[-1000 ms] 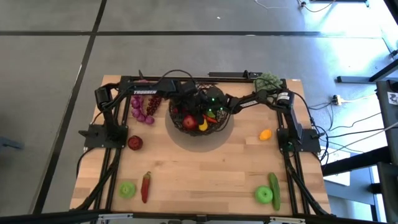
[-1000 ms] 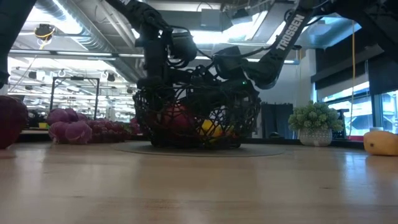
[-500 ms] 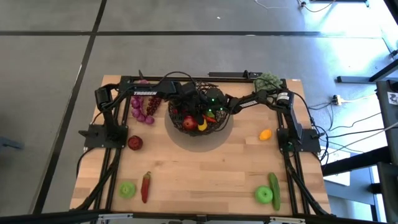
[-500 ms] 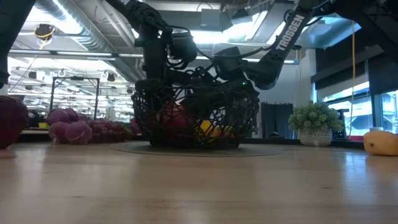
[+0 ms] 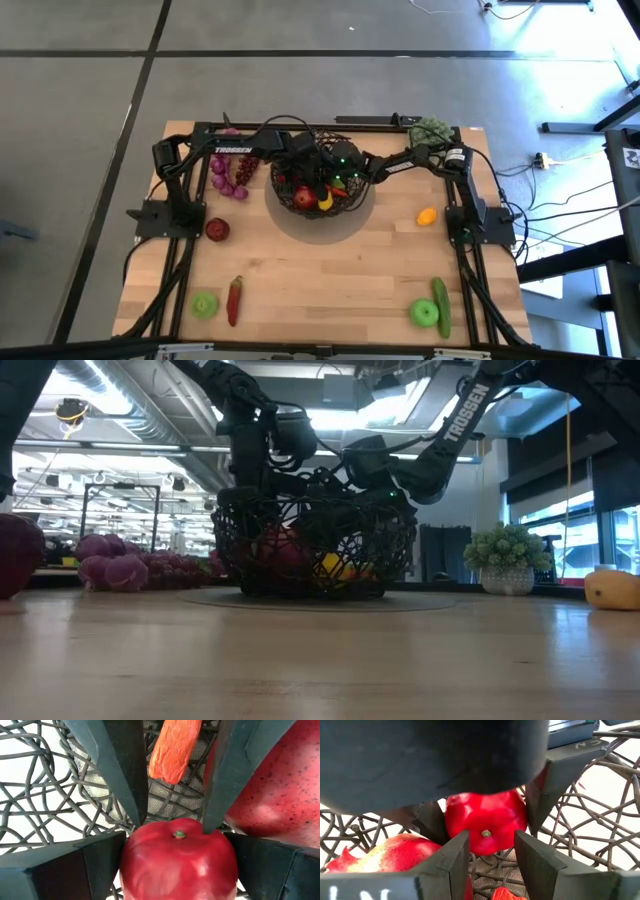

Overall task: Build produce basket
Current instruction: Put the tomato into the wire basket

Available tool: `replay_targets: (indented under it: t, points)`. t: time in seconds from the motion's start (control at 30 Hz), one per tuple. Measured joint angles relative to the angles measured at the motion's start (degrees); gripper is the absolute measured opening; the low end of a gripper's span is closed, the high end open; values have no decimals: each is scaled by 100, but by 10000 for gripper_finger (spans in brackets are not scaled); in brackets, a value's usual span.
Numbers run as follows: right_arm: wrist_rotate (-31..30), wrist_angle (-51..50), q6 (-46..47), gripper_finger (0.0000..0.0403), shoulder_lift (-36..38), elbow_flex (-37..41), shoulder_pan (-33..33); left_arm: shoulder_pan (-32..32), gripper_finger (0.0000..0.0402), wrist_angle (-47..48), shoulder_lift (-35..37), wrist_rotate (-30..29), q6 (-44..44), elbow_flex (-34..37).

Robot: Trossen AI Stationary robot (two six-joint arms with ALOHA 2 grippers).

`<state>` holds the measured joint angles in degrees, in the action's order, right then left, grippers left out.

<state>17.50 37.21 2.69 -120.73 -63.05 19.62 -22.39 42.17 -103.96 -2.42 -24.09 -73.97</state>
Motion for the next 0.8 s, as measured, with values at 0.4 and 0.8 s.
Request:
replay_targets:
  t: [0.4,0.8]
  points:
    - [17,20,-12,155,7,0,2,-57,313,5,-2,3,255,4]
    - [17,24,-12,155,11,-2,2,-136,329,139,-11,122,556,4]
